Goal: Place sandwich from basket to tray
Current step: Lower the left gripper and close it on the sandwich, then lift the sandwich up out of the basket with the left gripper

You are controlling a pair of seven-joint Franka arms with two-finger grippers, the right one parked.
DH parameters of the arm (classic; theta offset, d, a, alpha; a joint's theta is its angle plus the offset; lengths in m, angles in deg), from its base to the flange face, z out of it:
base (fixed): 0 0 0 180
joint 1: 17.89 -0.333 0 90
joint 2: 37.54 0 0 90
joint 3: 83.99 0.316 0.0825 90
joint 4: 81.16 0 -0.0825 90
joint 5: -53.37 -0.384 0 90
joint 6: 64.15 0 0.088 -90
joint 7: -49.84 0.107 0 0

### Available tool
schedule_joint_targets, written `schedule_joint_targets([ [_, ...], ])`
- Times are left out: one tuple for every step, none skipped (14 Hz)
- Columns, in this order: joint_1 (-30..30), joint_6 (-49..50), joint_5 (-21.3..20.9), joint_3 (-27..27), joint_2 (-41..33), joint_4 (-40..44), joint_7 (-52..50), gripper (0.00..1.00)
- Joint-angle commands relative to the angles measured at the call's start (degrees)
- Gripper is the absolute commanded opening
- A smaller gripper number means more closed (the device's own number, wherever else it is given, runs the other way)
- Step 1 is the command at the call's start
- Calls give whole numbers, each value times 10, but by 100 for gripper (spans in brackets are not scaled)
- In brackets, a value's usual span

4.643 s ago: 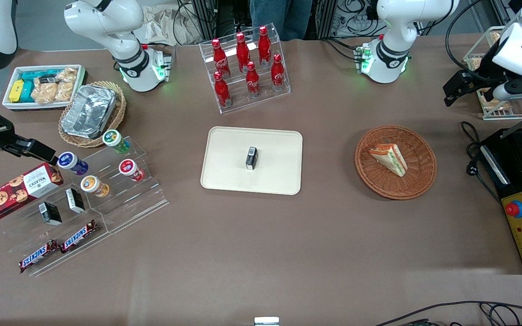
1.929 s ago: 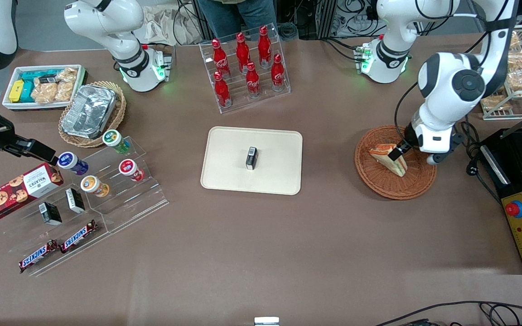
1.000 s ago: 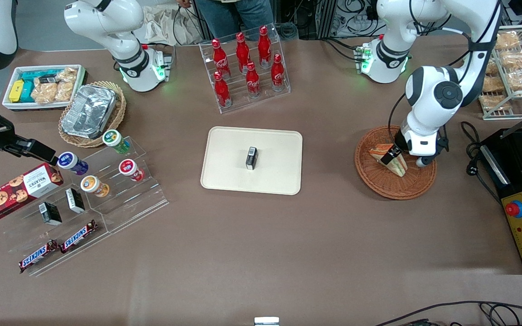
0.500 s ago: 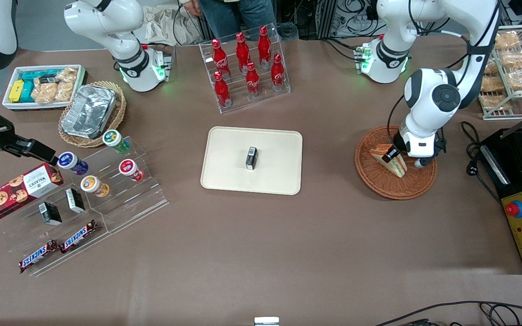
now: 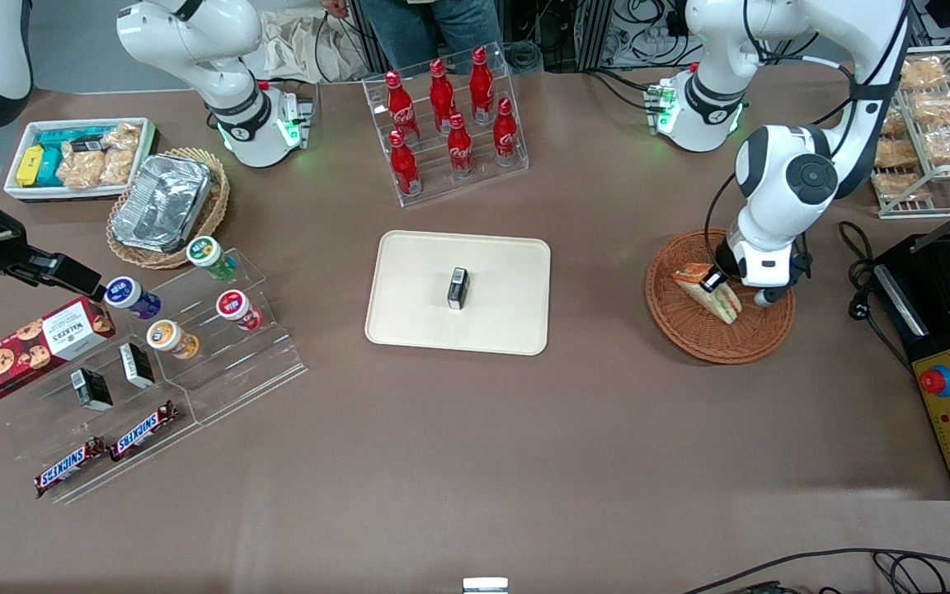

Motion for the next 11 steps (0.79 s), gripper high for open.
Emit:
schedule_joint_targets([
  [5, -7, -5, 2, -11, 3, -3, 0],
  [5, -2, -7, 2, -21, 4, -1, 0],
  [8, 13, -8, 1, -36, 3, 0, 0],
  [14, 44, -9, 2, -57, 6, 0, 0],
  [17, 88, -9, 2, -81, 16, 1, 0],
  [17, 132, -9, 2, -104, 28, 7, 0],
  [18, 180, -9, 1, -122, 49, 10, 0],
  [20, 231, -11, 1, -136, 75, 23, 0],
  [25, 280, -18, 1, -143, 107, 44, 0],
  [26, 325, -23, 1, -143, 144, 62, 0],
  [27, 356, -23, 1, -142, 176, 77, 0],
])
